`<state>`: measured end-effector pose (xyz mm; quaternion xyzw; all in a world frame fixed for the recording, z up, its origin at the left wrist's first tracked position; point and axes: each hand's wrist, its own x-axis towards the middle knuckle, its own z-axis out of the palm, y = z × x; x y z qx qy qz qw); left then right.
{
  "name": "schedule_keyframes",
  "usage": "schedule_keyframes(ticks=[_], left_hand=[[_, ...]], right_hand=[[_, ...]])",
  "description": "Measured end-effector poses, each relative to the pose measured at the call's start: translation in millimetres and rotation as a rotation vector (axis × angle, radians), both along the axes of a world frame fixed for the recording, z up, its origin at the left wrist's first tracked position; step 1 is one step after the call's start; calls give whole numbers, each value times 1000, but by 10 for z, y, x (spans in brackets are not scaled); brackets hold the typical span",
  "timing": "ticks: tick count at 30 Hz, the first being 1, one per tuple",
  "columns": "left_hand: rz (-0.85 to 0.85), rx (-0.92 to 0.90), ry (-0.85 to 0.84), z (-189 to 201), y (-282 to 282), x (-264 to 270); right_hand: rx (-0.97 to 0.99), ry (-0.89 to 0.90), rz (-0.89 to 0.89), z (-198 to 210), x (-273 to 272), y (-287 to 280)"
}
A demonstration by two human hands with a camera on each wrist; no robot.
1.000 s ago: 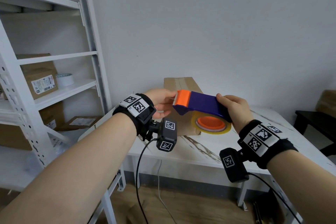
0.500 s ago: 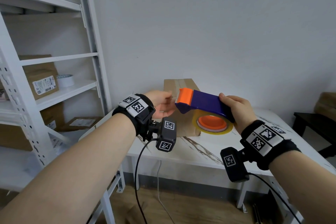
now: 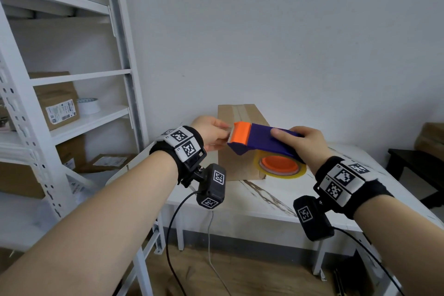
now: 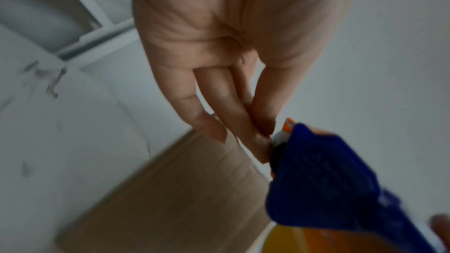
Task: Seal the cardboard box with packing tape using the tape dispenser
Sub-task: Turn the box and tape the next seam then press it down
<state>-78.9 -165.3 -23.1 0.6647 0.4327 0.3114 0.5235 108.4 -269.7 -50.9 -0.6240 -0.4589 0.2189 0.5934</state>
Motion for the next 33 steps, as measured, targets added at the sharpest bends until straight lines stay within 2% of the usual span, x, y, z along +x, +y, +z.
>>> schedule_keyframes(ticks=[3,7,10,13,17,20,24,33], left_hand=[[77,131,73,-25,60,23],[130,186,36,-34,99,7],[167,152,-70,-37,203,-103],[230,140,-99,-38,318,-270],[174,84,-78,2,307,-286],[167,-30,-159,-5,323,-228],[219,53,-142,-98,363,-162],[260,62,-94,-17,455,-82]], right_hand=[[-40,-79,37,11,-40,13],[-60,-145,31,92,16,38],[-73,-210,-2,153,128,-9],[-81,-182,-76,181,362,-82],[-92,-202,-129,291,524,-61],[-76,-234,-142,373,568,18],[-79,-248,-139,476,635,89],[-83,-191,-146,658,719,248]])
